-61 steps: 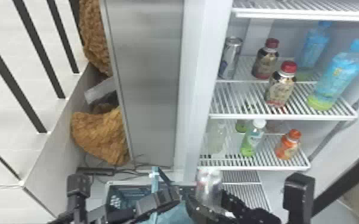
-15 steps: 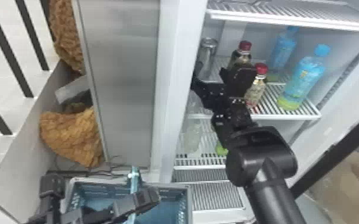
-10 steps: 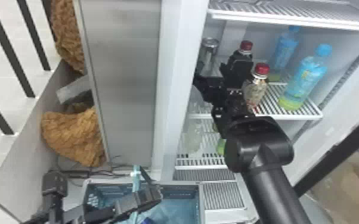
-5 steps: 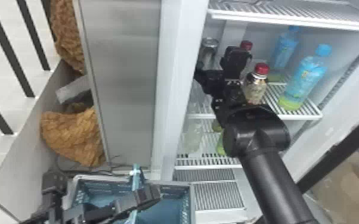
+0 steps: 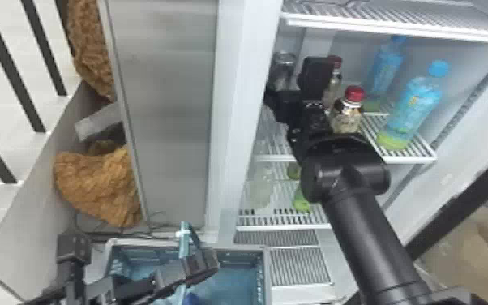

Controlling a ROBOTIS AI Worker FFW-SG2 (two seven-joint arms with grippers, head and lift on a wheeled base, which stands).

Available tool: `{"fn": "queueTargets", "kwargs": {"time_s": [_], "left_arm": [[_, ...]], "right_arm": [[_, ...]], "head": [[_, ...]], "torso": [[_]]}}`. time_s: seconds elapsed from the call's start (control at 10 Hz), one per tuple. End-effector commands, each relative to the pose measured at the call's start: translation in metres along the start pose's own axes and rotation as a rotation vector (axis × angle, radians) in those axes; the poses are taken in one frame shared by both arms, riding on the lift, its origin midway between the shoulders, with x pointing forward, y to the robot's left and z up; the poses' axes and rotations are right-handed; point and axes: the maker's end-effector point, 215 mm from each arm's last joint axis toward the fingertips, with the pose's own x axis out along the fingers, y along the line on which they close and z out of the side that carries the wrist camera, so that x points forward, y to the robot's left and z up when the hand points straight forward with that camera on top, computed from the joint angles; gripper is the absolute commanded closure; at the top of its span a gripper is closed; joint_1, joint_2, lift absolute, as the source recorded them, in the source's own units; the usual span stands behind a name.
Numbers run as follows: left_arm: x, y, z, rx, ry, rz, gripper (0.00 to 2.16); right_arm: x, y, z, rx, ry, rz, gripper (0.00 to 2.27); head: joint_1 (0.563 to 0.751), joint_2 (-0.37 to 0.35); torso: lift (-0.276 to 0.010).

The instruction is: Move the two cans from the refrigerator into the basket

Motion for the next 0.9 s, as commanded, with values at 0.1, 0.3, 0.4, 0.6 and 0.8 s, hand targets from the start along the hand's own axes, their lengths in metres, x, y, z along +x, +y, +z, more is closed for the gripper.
{"fn": "queueTargets", "kwargs": {"time_s": [0.1, 0.3, 0.4, 0.6, 0.8], "left_arm": [[0.0, -0.001, 0.001, 0.001, -0.002, -0.002, 1.19], [0.001, -0.001, 0.001, 0.001, -0.003, -0.003, 1.19], [0.001, -0.001, 0.001, 0.001, -0.003, -0.003, 1.19], [0.0, -0.001, 0.0, -0.002, -0.003, -0.005, 1.19], [-0.001, -0.001, 0.0, -0.002, -0.008, -0.005, 1.19]], "right_arm": [[0.004, -0.003, -0.008, 0.009, 0.026, -0.005, 1.02], [0.004, -0.004, -0.01, -0.001, 0.033, -0.009, 1.13], [0.003, -0.005, -0.009, -0.01, 0.03, -0.01, 1.17], [-0.004, -0.005, 0.001, -0.043, 0.001, -0.011, 1.18], [-0.015, -0.006, 0.01, -0.045, -0.018, -0.009, 1.18]], "head": [[0.695, -0.171], [0.695, -0.173], [0.695, -0.173], [0.695, -0.176], [0.695, -0.177]], "torso": [[-0.031], [-0.031], [-0.031], [-0.031], [-0.031]]}}
